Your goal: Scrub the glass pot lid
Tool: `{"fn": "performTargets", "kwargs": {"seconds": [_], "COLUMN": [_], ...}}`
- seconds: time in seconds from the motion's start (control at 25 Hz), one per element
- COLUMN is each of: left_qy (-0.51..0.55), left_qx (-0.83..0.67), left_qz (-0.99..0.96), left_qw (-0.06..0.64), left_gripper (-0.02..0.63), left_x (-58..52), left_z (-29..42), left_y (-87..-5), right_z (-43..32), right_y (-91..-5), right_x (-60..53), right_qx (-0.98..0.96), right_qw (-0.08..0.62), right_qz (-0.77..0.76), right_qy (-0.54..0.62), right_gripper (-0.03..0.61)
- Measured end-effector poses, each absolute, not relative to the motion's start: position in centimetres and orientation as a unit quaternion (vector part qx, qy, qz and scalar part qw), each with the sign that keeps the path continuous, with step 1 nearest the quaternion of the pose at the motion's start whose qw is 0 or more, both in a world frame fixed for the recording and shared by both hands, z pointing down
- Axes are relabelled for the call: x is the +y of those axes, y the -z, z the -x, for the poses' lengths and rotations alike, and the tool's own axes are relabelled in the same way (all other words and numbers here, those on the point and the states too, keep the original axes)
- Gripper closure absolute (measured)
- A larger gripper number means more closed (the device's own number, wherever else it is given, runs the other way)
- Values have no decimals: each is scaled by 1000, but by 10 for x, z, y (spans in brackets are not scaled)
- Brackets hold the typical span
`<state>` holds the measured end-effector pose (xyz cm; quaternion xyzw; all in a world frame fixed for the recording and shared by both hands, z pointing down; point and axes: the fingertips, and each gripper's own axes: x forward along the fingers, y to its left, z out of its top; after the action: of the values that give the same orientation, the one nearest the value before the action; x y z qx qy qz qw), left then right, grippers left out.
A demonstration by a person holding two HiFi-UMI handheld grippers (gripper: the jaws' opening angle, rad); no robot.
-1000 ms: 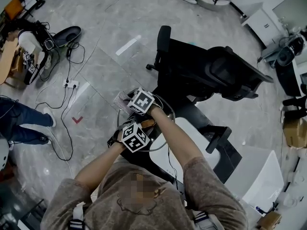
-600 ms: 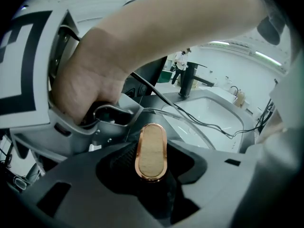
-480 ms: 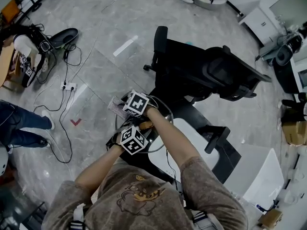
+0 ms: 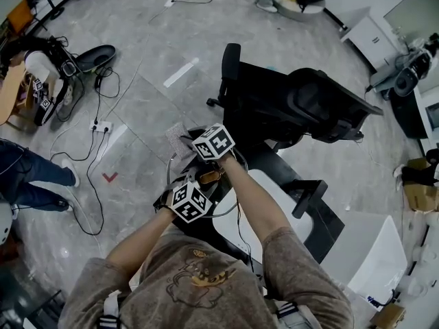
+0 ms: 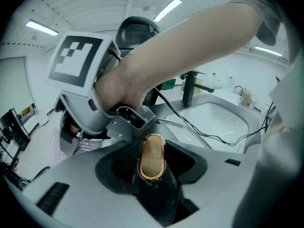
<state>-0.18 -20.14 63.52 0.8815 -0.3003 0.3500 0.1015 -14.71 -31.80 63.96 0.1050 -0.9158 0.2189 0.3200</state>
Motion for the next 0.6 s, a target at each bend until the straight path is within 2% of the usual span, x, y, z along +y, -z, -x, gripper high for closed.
{"fn": "performTargets", "kwargs": {"seconds": [0.16,0.24,0.28,0.32,0.44,0.6], "left_qy": [-302,-262,-240,-217,-165,-161], "left_qx": [-327,-355,-374,-391,-420,-437], "left_qz": [-890,-891,-887,-880,-856,-855], "left_qw": [96,106,127,161,253,229], "left_gripper": [428,453,510,597,597,597], "left_x": [-205,-209,-211,-213,-218,-216], "left_z": [2,10,18,27,47,55], "left_y": [-609,-588,-578,-571,-557,-528], "right_z": [109,83,69,56,19,-16], "right_y": [-610,-591,-584,-578,-565,-535], "right_x": [-340,-344,-342,-337,-314,-272], "right_qx": [-918,-914,-909,-904,-890,-881], "right_qw": [263,233,222,214,194,157], "right_qz": [-192,-243,-267,-289,-338,-386], "right_qy": [-225,-227,-229,-231,-236,-223], "right_gripper": [495,495,495,495,495,495]}}
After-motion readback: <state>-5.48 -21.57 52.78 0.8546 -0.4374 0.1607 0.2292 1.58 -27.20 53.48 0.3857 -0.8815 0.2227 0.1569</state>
